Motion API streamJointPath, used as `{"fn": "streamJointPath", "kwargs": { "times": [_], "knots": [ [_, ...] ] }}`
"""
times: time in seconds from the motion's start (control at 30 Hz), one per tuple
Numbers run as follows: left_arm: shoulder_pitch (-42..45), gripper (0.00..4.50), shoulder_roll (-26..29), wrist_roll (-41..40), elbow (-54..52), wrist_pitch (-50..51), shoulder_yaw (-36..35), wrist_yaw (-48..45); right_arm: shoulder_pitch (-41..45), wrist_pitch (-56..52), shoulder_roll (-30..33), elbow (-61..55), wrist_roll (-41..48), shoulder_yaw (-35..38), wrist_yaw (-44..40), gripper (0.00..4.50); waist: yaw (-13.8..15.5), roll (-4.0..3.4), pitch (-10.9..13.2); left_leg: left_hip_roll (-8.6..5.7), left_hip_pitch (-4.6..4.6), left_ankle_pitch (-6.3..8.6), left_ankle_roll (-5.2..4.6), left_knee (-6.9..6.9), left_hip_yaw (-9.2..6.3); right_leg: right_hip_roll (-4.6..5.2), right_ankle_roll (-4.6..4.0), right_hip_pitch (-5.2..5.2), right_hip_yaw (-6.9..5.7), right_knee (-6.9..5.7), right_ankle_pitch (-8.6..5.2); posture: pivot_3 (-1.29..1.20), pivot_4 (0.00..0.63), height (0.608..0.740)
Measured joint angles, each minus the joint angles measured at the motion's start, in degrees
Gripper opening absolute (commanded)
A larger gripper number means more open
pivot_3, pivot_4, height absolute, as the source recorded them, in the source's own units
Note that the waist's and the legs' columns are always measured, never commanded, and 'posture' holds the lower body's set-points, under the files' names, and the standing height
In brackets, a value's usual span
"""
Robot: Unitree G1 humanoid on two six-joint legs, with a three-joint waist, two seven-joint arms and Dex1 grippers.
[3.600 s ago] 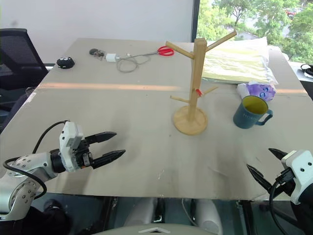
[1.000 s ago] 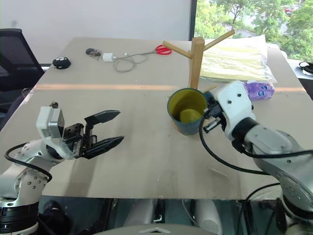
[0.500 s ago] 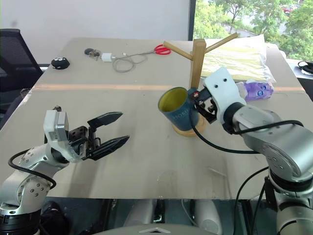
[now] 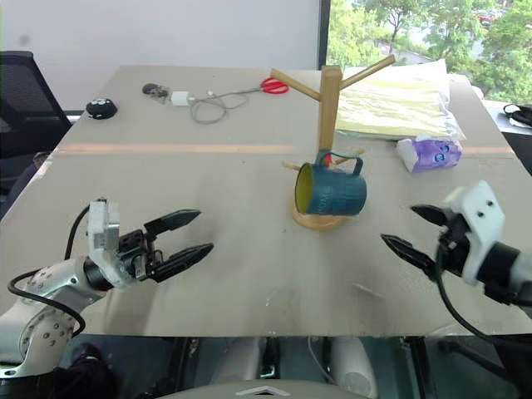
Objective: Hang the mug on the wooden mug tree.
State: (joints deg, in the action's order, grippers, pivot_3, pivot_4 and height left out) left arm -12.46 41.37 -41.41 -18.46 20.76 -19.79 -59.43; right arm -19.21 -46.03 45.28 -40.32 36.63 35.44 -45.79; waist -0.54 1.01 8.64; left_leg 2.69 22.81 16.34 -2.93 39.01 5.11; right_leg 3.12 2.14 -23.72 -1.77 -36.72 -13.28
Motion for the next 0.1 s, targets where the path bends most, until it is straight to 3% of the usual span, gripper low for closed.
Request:
{"fn": "streamJointPath", "kwargs": {
  "times": [0.1],
  "knots": [
    [-1.24, 4.5, 0.86, 2.03, 1.64, -0.87, -0.45, -0.73, -3.72, 7.22, -0.41, 4.01, -3.97, 0.06, -3.02, 4.47, 0.01, 0.01, -0.01, 0.03, -0.04, 0.0, 0.0, 0.0, 0.02, 0.01, 0.01, 0.0, 0.0, 0.0, -0.01, 0.0, 0.15, 0.74]
  ]
}}
